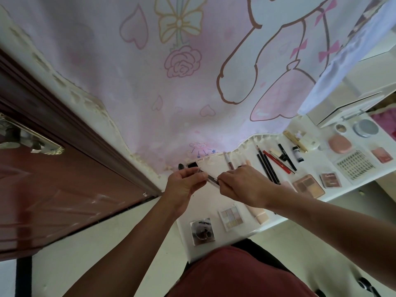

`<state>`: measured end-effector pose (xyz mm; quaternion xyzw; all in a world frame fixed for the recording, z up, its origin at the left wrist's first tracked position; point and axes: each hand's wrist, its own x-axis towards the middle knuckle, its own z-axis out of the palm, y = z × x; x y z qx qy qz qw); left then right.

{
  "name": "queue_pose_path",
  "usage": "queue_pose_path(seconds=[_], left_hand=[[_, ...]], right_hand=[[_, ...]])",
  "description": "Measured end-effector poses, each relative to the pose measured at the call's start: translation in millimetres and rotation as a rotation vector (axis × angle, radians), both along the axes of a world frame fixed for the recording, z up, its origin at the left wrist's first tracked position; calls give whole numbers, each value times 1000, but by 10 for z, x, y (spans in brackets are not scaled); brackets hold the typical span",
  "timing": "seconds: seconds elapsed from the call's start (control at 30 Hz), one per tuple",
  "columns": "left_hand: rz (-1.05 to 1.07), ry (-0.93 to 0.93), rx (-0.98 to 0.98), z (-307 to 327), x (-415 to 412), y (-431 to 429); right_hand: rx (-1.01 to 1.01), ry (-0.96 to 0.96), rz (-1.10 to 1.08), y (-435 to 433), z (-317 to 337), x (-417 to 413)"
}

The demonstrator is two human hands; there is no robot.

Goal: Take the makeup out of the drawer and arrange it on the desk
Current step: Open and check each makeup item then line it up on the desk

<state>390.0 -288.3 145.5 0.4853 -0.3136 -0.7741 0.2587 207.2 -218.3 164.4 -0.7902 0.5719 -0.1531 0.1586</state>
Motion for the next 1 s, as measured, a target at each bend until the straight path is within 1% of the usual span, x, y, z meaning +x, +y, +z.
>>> queue_pose_path(seconds=[0.17, 0.27, 0.4, 0.5, 0.57, 0.63, 0.73, 0.87, 1.0], left_hand=[[4, 5, -9, -9, 2, 22], [24, 2, -1, -24, 24, 5], [14, 9, -20, -9, 65, -18], [-4, 17, -29, 12, 67, -35], [-26, 31, -31, 31, 62, -34], [-33, 56, -29, 34, 63, -23], [-39, 116, -7, 32, 78, -17], [-89, 162, -11, 30, 89, 4], [-82, 161, -8, 35, 63, -14]], right_hand=[[-43, 20, -35, 33, -48, 29], [2, -33, -49, 40, -18, 36], [261, -227, -62, 37, 76, -17], [469, -423, -142, 28, 89, -46], [528, -514, -146, 26, 109, -50], [509, -521, -109, 28, 138, -43], [470, -431, -80, 42, 152, -46], [443, -516, -112, 45, 149, -94], [480, -500, -151, 62, 86, -133]])
